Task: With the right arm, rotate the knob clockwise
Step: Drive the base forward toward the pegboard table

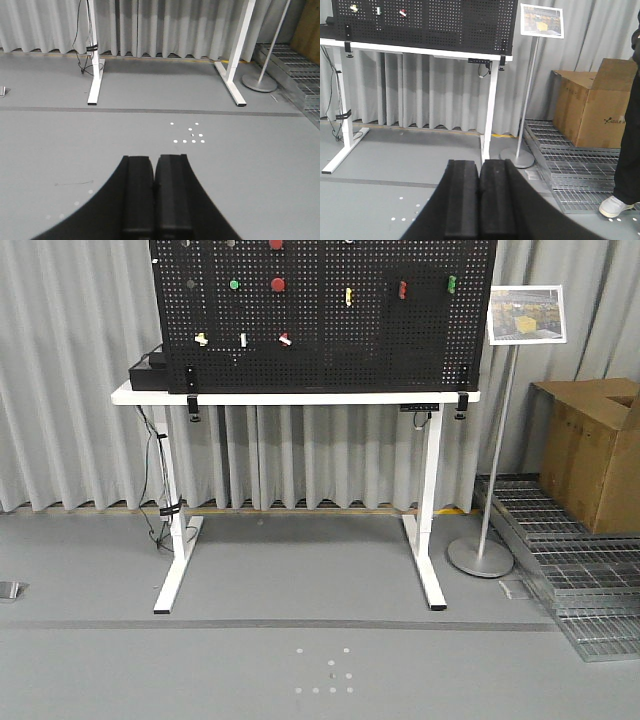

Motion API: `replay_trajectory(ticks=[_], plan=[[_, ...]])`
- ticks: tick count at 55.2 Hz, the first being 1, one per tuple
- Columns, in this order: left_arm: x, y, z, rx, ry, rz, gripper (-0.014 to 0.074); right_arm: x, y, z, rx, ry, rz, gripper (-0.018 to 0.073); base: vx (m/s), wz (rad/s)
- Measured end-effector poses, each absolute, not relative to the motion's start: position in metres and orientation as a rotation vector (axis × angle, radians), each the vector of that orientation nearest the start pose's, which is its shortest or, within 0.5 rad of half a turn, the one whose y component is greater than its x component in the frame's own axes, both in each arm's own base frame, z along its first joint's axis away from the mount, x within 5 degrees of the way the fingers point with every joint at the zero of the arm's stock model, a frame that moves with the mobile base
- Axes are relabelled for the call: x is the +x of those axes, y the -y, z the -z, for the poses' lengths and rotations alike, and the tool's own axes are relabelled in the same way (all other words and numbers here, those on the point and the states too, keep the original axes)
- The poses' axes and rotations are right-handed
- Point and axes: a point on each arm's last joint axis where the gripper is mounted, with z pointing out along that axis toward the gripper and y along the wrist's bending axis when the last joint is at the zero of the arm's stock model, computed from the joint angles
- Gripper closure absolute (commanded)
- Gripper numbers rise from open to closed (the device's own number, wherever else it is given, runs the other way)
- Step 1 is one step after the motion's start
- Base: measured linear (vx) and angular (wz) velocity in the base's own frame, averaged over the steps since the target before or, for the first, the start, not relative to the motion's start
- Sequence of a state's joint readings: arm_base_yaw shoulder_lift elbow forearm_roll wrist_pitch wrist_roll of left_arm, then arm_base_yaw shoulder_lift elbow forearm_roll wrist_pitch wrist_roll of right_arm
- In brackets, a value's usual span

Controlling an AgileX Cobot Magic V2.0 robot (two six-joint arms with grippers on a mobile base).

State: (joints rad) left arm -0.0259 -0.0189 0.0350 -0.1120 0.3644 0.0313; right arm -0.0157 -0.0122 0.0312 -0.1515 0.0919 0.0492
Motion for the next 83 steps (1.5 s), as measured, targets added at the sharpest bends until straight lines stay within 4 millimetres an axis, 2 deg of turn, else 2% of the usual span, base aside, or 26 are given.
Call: replay_trajectory(ticks=[54, 83], plan=[[0.0524, 0.0050, -0.1698, -0.017, -1.863, 0.106, 0.0603, 0.0568, 0.0022, -0.1950, -0.058, -1.594, 0.103, 0.0526, 0.01, -0.01], [0.0524, 0.0050, -0.1698, -0.017, -1.863, 0.106, 0.0603, 0.0568, 0.0022, -0.1950, -0.058, -1.594, 0.103, 0.0526, 0.22, -0.07]])
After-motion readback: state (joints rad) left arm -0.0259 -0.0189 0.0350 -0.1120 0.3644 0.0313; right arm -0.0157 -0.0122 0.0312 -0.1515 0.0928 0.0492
